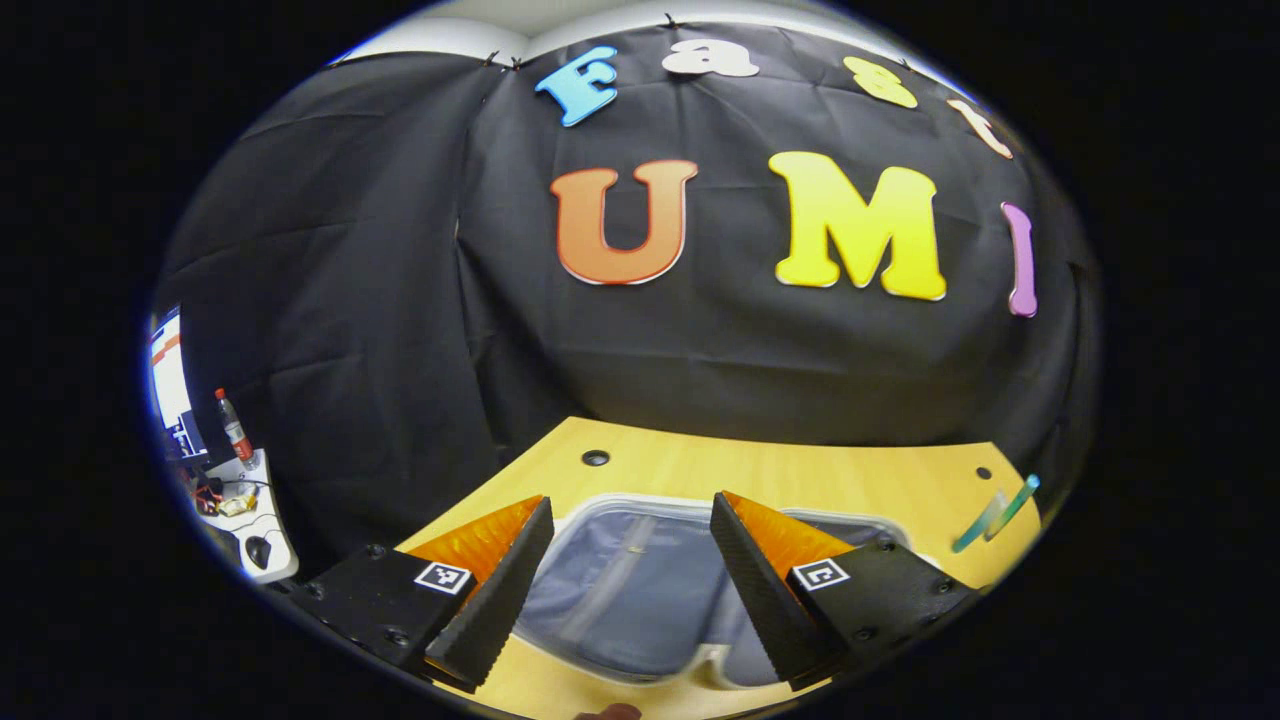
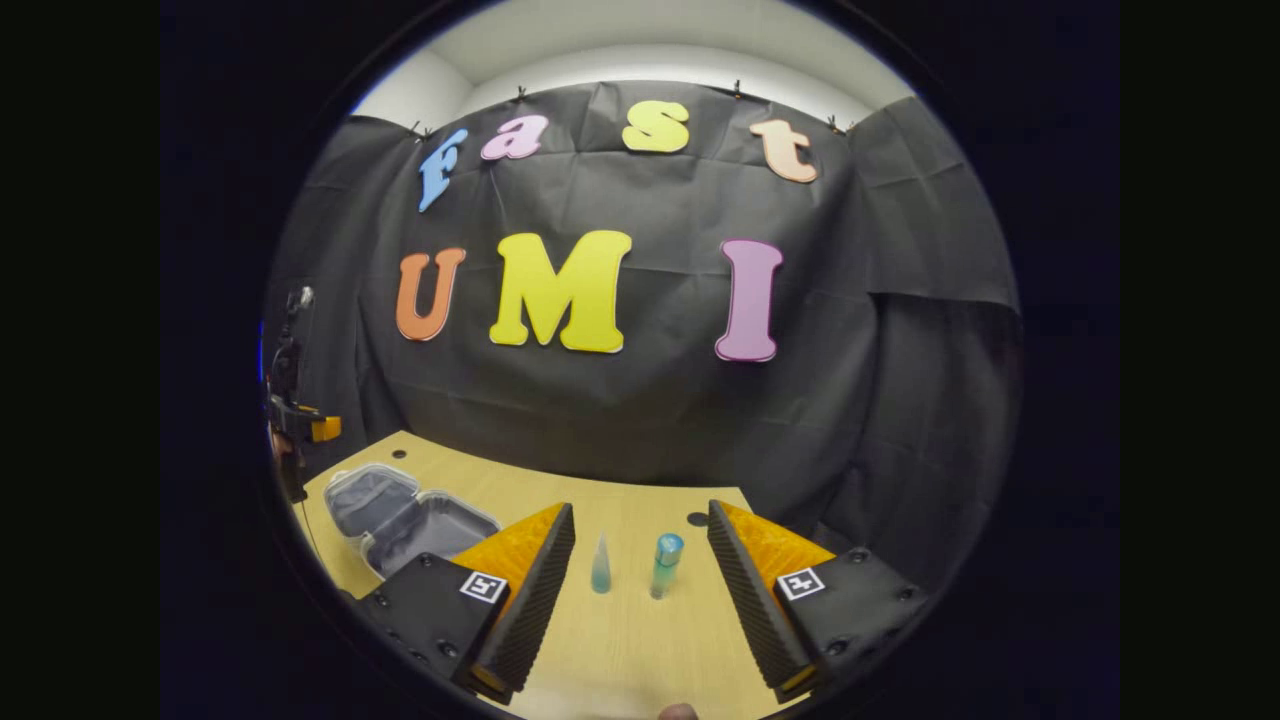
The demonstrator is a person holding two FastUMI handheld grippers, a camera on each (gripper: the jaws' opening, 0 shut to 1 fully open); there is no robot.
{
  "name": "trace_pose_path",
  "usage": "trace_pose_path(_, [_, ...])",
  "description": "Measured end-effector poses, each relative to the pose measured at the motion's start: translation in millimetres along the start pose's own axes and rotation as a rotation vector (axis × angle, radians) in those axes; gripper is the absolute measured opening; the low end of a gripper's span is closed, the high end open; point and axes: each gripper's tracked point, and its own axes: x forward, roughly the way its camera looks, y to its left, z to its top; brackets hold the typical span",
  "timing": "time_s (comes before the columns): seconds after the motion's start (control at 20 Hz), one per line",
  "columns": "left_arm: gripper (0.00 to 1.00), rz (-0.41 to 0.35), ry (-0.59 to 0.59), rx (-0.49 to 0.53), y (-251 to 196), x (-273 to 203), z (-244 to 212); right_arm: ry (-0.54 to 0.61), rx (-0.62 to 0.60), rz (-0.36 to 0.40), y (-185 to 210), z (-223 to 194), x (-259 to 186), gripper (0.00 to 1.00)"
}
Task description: First open the suitcase, pack the skin care products into it, and then close the suitcase.
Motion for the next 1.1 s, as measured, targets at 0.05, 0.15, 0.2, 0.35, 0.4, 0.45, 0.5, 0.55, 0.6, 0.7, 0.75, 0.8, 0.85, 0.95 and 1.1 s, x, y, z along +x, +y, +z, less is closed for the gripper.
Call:
trace_pose_path(0.05, [1.00, -0.010, -0.005, -0.004, -17.9, -11.7, 0.4, 0.002, 0.000, 0.003, -5.3, -3.0, -0.7, 0.79])
trace_pose_path(0.15, [1.00, -0.041, -0.007, -0.023, -58.3, -30.7, -4.4, 0.010, -0.005, 0.012, -16.7, -12.3, -0.9, 0.79])
trace_pose_path(0.2, [1.00, -0.080, 0.002, -0.039, -82.9, -38.7, -9.3, 0.015, -0.002, 0.012, -22.7, -15.8, -0.4, 0.80])
trace_pose_path(0.35, [1.00, -0.185, 0.022, -0.027, -154.2, -55.6, -24.7, 0.037, 0.015, 0.014, -40.2, -26.5, 2.6, 0.79])
trace_pose_path(0.4, [1.00, -0.213, 0.033, -0.011, -173.2, -59.6, -31.7, 0.040, 0.019, 0.015, -46.3, -28.6, 4.3, 0.79])
trace_pose_path(0.45, [1.00, -0.248, 0.054, -0.002, -192.5, -64.8, -39.5, 0.047, 0.018, 0.013, -52.5, -31.3, 5.9, 0.79])
trace_pose_path(0.5, [1.00, -0.289, 0.067, 0.018, -216.3, -68.9, -44.4, 0.054, 0.019, 0.010, -59.7, -35.2, 9.4, 0.79])
trace_pose_path(0.55, [1.00, -0.315, 0.069, 0.040, -235.4, -72.3, -47.5, 0.062, 0.020, 0.007, -66.3, -37.8, 11.3, 0.79])
trace_pose_path(0.6, [1.00, -0.349, 0.077, 0.047, -256.0, -74.6, -53.5, 0.069, 0.021, 0.001, -73.0, -40.6, 12.8, 0.80])
trace_pose_path(0.7, [1.00, -0.427, 0.108, 0.059, -299.2, -80.9, -74.5, 0.092, 0.022, -0.008, -85.3, -49.3, 14.8, 0.80])
trace_pose_path(0.75, [1.00, -0.452, 0.124, 0.074, -316.7, -81.9, -84.2, 0.105, 0.020, -0.011, -91.2, -54.0, 14.3, 0.80])
trace_pose_path(0.8, [1.00, -0.475, 0.138, 0.086, -335.1, -80.6, -97.2, 0.115, 0.014, -0.015, -97.6, -57.9, 14.4, 0.79])
trace_pose_path(0.85, [1.00, -0.490, 0.152, 0.096, -351.3, -76.2, -108.6, 0.126, 0.007, -0.024, -105.8, -63.0, 14.6, 0.79])
trace_pose_path(0.95, [1.00, -0.520, 0.187, 0.105, -382.8, -67.8, -130.5, 0.153, 0.001, -0.045, -123.3, -73.0, 15.6, 0.79])
trace_pose_path(1.1, [1.00, -0.520, 0.222, 0.116, -405.9, -48.7, -155.6, 0.190, 0.014, -0.081, -148.3, -85.3, 19.1, 0.80])
